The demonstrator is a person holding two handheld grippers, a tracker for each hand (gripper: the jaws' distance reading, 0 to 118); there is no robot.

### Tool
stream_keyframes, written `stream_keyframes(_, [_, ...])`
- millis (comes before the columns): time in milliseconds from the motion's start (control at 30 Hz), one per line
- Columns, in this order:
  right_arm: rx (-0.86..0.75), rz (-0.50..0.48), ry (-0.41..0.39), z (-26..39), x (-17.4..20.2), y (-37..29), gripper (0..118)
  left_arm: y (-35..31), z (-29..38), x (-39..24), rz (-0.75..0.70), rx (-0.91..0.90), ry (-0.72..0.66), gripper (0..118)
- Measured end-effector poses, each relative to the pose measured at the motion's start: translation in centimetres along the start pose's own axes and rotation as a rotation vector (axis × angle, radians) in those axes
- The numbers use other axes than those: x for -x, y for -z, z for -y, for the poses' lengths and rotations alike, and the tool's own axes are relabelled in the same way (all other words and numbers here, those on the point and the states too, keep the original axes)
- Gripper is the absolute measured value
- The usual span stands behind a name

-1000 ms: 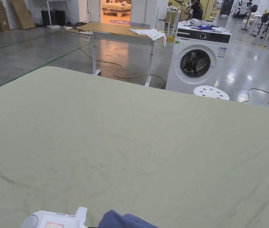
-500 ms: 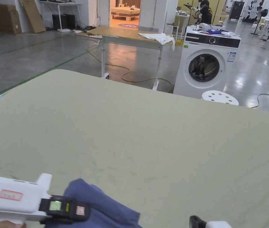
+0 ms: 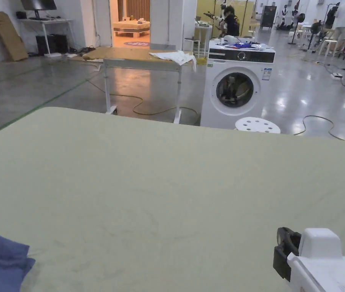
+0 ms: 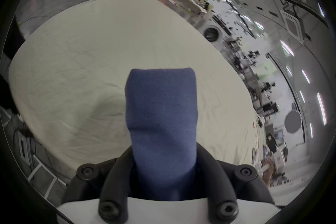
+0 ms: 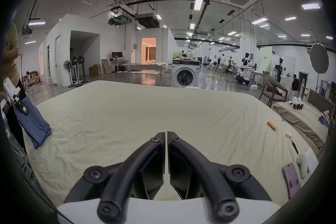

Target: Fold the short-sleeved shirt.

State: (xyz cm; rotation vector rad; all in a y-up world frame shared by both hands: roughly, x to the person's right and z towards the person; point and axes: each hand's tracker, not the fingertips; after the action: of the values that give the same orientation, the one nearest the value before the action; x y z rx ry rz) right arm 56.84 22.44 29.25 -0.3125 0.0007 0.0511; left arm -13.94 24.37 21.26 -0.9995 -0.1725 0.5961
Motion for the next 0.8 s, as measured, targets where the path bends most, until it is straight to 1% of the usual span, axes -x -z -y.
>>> stream_keyframes(67, [0.011,0.002,0.000,0.3,-0.1,0.0,1,0.3,0.2,0.4,-0.030,0.023,-0.055,19])
stream_keyframes(133, [0.023,0.002,-0.002,0.8,-0.2,0.1,1,0.8,0.5,0.5,-0.075,0.039,-0.059,22])
stream_keyframes(167, [0.030,0.001,0.001,1.0,-0.2,0.1,1,0.9,0.3,0.7,-0.097,0.041,-0.049,31])
stream_keyframes(200, [0.036,0.001,0.004,1.2,-0.3,0.1,1,0.8,0.4,0.5,-0.129,0.031,-0.037,43])
stream_keyframes(233, [0.043,0.001,0.006,1.4,-0.3,0.2,1,0.4,0.6,0.0,-0.170,0.012,-0.027,55])
stream_keyframes(267, [0.048,0.003,0.006,1.6,-0.3,0.2,1,-0.3,0.6,-0.3,-0.234,-0.048,0.005,69])
stream_keyframes(300, [0.052,0.005,0.008,1.7,-0.4,0.2,1,-0.5,-1.4,2.3,-0.268,-0.096,0.027,74])
stream_keyframes(333, [0.056,0.006,0.010,1.8,-0.5,0.3,1,-1.0,-1.7,2.6,-0.290,-0.112,0.039,77])
stream_keyframes(400, [0.064,0.006,0.012,1.9,-0.6,0.4,1,-1.8,-1.7,2.1,-0.350,-0.158,0.074,77])
stream_keyframes(467, [0.068,0.006,0.013,2.0,-0.6,0.4,1,-2.4,-2.2,2.6,-0.447,-0.219,0.144,77])
stream_keyframes(533, [0.071,0.006,0.014,2.1,-0.5,0.5,1,-2.8,-1.8,1.7,-0.535,-0.278,0.223,77])
stream_keyframes(600, [0.073,0.006,0.016,2.2,-0.5,0.5,1,-2.8,0.2,-1.0,-0.585,-0.326,0.279,77])
stream_keyframes(667, [0.073,0.006,0.023,2.4,-0.4,0.5,1,-2.3,1.5,-2.5,-0.564,-0.367,0.334,77])
stream_keyframes(700, [0.073,0.005,0.025,2.5,-0.4,0.5,1,-1.9,2.8,-4.0,-0.529,-0.389,0.346,77])
stream_keyframes(800, [0.070,0.007,0.033,2.7,-0.3,0.4,1,0.4,6.1,-7.1,-0.361,-0.419,0.367,76])
